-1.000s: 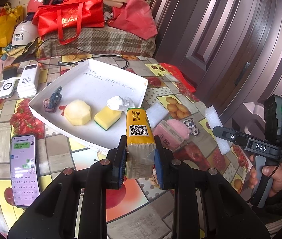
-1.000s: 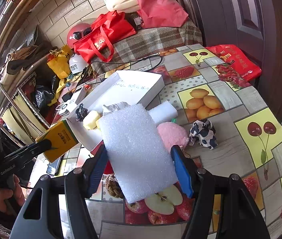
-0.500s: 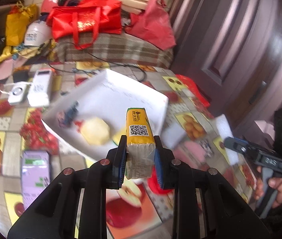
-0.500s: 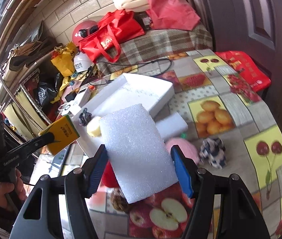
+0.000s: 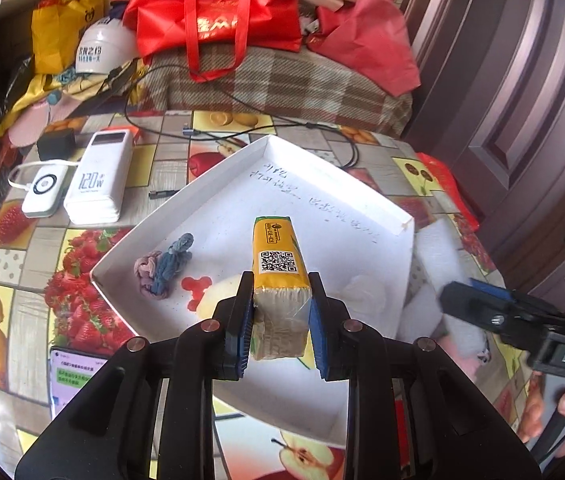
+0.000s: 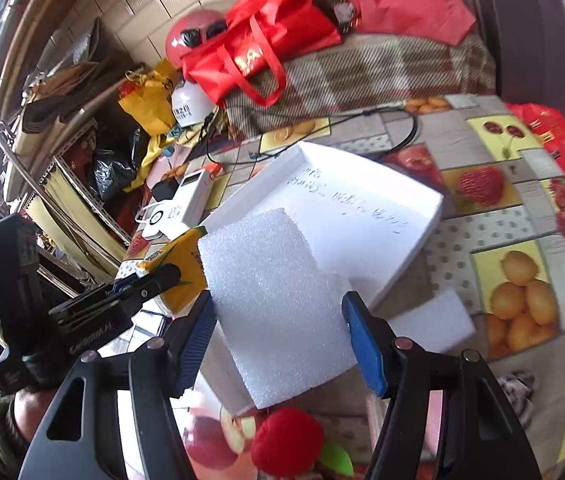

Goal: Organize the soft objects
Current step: 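Open left tool to drop the tissue packet into the tray while right releases the foam block, then grasp the red apple plush with left tool while right grasps the cow-print cloth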

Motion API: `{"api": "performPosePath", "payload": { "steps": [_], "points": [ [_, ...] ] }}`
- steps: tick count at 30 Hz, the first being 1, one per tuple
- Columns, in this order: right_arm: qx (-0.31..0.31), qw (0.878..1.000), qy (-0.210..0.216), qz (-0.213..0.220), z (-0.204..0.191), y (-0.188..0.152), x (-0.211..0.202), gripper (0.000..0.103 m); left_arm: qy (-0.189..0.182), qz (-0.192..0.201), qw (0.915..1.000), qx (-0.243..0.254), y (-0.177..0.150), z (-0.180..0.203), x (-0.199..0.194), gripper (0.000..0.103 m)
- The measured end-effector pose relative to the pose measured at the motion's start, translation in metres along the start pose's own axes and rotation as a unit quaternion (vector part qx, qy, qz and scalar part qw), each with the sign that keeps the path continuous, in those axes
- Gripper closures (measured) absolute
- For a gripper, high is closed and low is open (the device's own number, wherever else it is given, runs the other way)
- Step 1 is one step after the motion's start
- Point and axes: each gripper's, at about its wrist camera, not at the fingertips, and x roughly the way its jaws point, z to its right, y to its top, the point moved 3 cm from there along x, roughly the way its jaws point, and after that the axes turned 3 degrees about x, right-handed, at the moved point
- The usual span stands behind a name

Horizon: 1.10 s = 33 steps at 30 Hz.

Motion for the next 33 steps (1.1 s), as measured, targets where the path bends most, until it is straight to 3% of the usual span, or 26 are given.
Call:
{"api": "performPosePath", "payload": {
  "steps": [10, 12, 13, 14, 15, 16, 26, 31, 33],
  "points": [
    [0.021, 0.999, -0.027, -0.011, 0.012, 0.015, 0.053, 0.037, 0.018, -0.010, 0.9995, -0.024, 0.014, -0.017, 0.034, 0.079],
    [0.016, 0.999, -0.036, -0.010, 0.012, 0.015, 0.057, 0.030, 0.027, -0.013, 0.9990, -0.035, 0.016, -0.023, 0.037, 0.074],
    [0.014, 0.999, -0.036, -0.010, 0.011, 0.015, 0.059, 0.024, 0.029, -0.012, 0.9988, -0.038, 0.016, -0.024, 0.037, 0.055],
    [0.008, 0.999, -0.036, -0.010, 0.010, 0.013, 0.061, 0.010, 0.030, -0.010, 0.9987, -0.039, 0.016, -0.026, 0.036, 0.022],
    [0.005, 0.999, -0.037, -0.007, 0.009, 0.012, 0.062, 0.000, 0.037, -0.004, 0.9985, -0.040, 0.016, -0.027, 0.034, 0.009],
    [0.002, 0.999, -0.038, -0.002, 0.008, 0.012, 0.061, 0.000, 0.045, 0.004, 0.9982, -0.038, 0.016, -0.027, 0.032, 0.000],
    [-0.015, 0.998, -0.030, 0.051, -0.004, -0.001, 0.015, 0.000, 0.094, 0.013, 0.9944, -0.046, 0.008, -0.029, 0.003, 0.000],
    [0.015, 0.996, -0.010, 0.091, -0.001, -0.003, -0.033, 0.000, 0.039, 0.029, 0.9978, -0.046, -0.002, -0.018, -0.024, 0.000],
    [0.015, 0.991, -0.021, 0.130, 0.001, -0.002, -0.063, 0.000, 0.015, 0.042, 0.9985, -0.031, -0.006, -0.010, -0.037, 0.000]
  ]
}}
